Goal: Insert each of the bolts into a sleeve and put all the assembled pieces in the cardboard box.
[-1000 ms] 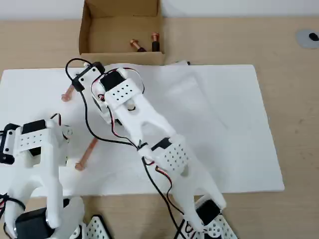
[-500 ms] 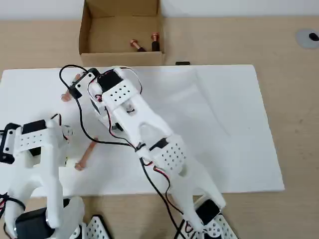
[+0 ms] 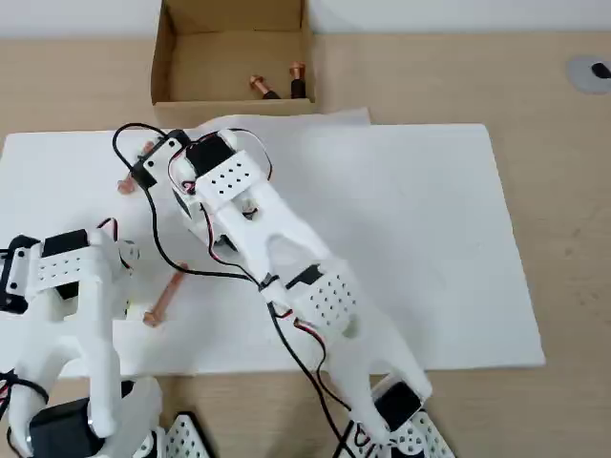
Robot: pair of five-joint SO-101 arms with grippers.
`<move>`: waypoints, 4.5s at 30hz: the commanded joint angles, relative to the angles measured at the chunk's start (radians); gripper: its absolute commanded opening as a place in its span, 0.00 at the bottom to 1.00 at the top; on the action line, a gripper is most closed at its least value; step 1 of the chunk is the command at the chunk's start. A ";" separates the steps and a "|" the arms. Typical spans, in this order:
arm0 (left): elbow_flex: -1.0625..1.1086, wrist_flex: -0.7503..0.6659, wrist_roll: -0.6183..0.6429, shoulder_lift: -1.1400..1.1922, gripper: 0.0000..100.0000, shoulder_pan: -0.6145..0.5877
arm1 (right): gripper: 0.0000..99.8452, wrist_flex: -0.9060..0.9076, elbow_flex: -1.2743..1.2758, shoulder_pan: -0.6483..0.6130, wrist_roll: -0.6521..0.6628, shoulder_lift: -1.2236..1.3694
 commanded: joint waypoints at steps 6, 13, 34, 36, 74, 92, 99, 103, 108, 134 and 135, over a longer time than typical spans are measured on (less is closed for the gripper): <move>-0.005 -0.008 -0.008 -0.016 0.27 -0.003 | 0.23 0.017 -0.001 -0.039 0.008 -0.163; 0.005 -0.009 -0.017 -0.016 0.27 -0.003 | 0.23 0.015 0.200 -0.096 0.003 -0.283; 0.005 -0.009 -0.021 -0.016 0.27 -0.003 | 0.23 0.009 0.217 0.012 0.008 -0.208; 0.005 -0.009 -0.021 -0.016 0.27 -0.003 | 0.23 0.009 0.217 0.012 0.008 -0.208; 0.005 -0.009 -0.021 -0.016 0.27 -0.003 | 0.22 0.014 0.143 0.012 0.084 -0.124; 0.006 -0.008 -0.021 -0.016 0.27 0.014 | 0.22 -0.026 0.125 -0.001 0.086 -0.081; 0.006 -0.008 -0.021 -0.016 0.27 0.015 | 0.22 -0.026 0.125 0.001 0.117 -0.082; 0.006 -0.008 -0.021 -0.016 0.27 0.015 | 0.13 -0.026 0.125 0.001 0.117 -0.081; 0.006 -0.008 -0.021 -0.016 0.27 0.015 | 0.01 -0.021 0.125 0.016 0.115 -0.081; 0.005 -0.012 -0.037 -0.016 0.27 0.018 | 0.01 0.017 0.160 0.097 0.114 -0.631; 0.006 -0.029 -0.026 -0.016 0.27 0.020 | 0.01 0.017 0.197 0.110 0.114 -0.664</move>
